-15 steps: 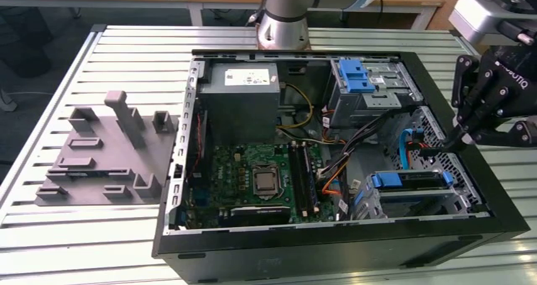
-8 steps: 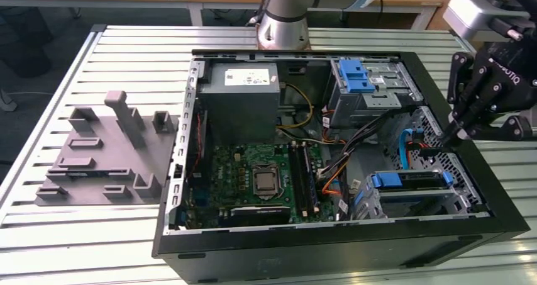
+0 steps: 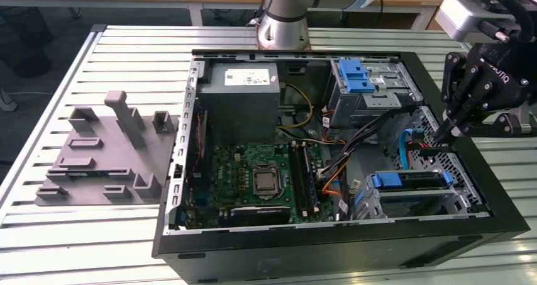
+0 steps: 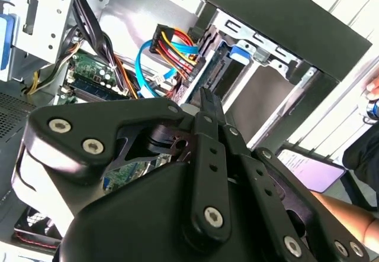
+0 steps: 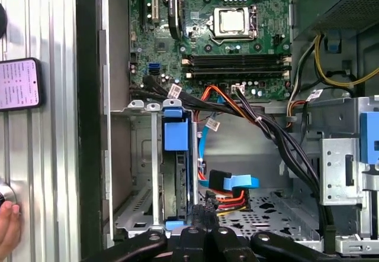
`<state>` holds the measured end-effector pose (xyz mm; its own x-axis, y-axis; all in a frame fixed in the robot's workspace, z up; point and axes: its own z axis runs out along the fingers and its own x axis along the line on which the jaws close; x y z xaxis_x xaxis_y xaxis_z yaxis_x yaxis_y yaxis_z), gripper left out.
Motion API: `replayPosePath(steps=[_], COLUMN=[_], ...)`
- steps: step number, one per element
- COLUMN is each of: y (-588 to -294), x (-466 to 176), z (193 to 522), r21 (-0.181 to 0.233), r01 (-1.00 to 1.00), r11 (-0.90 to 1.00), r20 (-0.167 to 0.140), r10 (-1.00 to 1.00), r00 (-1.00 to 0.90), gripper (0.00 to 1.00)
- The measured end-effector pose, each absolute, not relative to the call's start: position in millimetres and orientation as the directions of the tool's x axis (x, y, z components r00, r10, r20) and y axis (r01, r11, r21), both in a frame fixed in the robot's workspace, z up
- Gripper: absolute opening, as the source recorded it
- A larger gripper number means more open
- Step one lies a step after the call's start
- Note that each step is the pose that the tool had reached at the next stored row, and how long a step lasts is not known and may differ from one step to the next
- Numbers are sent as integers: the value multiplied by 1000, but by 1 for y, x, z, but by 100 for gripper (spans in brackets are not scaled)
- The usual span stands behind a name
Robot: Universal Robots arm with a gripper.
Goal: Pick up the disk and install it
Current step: 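Insert the first disk wire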
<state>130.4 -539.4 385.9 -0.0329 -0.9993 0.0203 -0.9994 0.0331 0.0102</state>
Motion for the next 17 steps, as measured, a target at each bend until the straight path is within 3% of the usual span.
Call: replayPosePath(steps=[17], y=[-536], x=[132], z=[380], r21=[10], r01=[-1000], r11=[13], r20=[13], r10=[-1000], r00=[-12], gripper=[11])
